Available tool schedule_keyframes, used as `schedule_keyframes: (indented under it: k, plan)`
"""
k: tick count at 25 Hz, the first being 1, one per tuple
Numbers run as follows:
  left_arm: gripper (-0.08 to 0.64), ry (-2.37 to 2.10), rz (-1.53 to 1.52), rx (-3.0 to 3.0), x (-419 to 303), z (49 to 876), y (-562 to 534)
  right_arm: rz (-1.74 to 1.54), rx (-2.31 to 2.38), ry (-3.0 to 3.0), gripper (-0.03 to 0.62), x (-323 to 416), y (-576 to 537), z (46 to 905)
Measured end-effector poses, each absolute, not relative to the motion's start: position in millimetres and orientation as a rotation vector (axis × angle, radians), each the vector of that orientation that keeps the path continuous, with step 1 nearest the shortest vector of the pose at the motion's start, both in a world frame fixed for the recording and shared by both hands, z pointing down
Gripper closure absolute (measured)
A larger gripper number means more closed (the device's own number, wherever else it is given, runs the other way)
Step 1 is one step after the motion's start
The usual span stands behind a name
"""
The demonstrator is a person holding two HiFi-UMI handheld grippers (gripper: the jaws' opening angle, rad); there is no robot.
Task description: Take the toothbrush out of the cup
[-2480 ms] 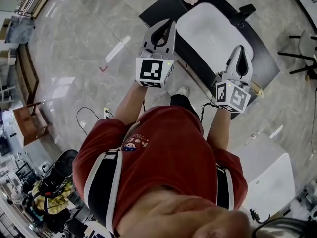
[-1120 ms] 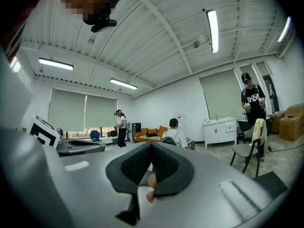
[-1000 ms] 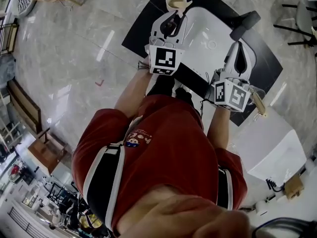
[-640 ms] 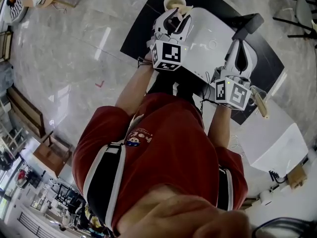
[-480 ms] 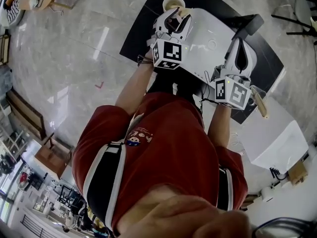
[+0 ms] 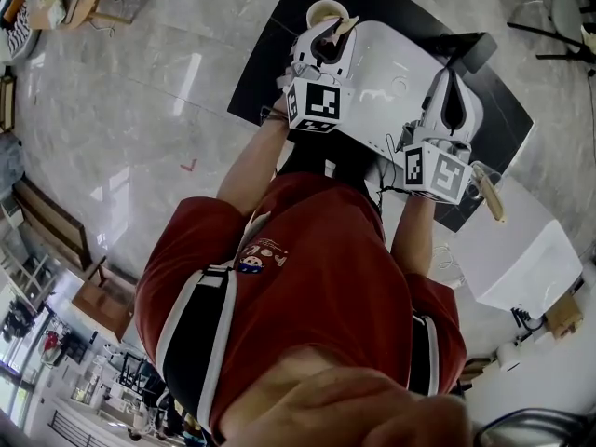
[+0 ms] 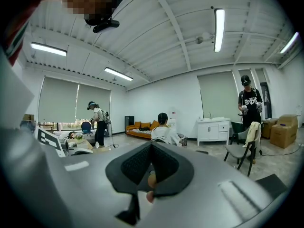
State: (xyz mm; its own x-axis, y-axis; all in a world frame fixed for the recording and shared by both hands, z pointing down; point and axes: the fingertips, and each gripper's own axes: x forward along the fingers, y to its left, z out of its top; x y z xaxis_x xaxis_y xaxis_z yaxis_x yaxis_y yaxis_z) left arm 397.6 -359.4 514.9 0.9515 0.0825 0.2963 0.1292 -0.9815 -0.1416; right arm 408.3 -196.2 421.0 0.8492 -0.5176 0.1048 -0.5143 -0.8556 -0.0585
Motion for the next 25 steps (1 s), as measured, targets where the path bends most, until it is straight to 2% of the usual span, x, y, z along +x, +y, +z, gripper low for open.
schedule_keyframes:
  k: [25]
  plan:
    - [0.491,-0.287,-0.074,-2.994,400.5,407.6,-345.8,0.029,-3.010,0.673,0.583,387.7,-174.0,368.1]
